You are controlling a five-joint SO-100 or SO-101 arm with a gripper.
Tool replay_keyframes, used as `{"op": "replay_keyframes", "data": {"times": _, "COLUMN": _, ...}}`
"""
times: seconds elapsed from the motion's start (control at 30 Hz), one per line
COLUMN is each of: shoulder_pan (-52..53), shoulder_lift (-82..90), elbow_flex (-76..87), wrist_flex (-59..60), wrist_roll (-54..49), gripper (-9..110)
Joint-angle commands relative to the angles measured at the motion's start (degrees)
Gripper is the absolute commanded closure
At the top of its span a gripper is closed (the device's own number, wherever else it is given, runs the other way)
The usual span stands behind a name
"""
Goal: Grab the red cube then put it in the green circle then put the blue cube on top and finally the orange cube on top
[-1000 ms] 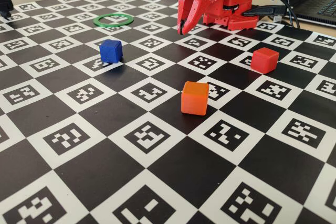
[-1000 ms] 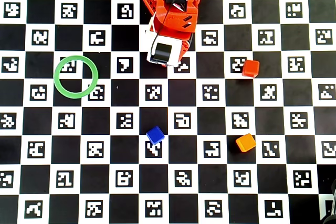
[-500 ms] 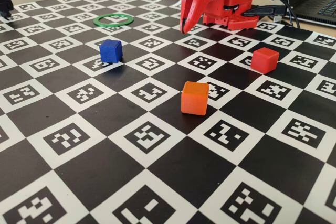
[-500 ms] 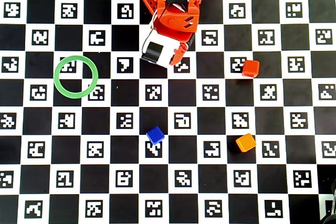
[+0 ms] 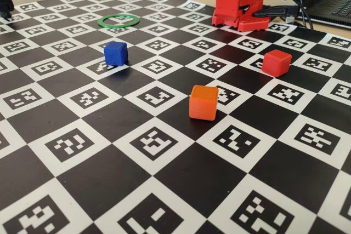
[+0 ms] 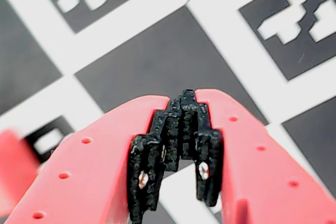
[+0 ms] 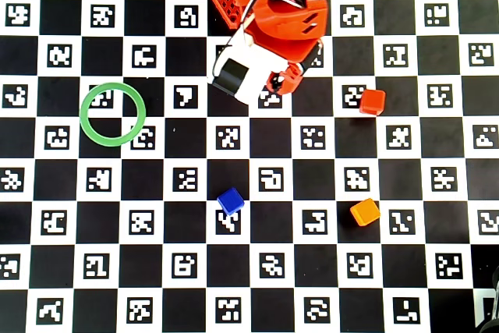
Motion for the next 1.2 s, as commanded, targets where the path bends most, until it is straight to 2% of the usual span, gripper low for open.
{"op": "replay_keyframes", "data": {"times": 0.0, "shoulder_pan": -4.13, "shoulder_lift": -3.60, "elbow_flex": -10.28, "wrist_flex": 3.25, "wrist_roll": 4.22, "gripper": 107}}
{"op": "replay_keyframes", "data": {"times": 0.23, "shoulder_pan": -14.41, "shoulder_lift": -9.05, "elbow_flex": -16.44, "wrist_flex": 7.91, "wrist_roll": 8.00, "gripper": 105}}
{"op": "replay_keyframes", "data": {"times": 0.57, "shoulder_pan": -24.96, "shoulder_lift": -19.95, "elbow_flex": -26.63, "wrist_flex": 9.67, "wrist_roll": 11.43, "gripper": 91}}
{"op": "replay_keyframes", "data": {"times": 1.17, "shoulder_pan": -33.49, "shoulder_lift": -34.80, "elbow_flex": -26.46, "wrist_flex": 5.80, "wrist_roll": 2.11, "gripper": 65}}
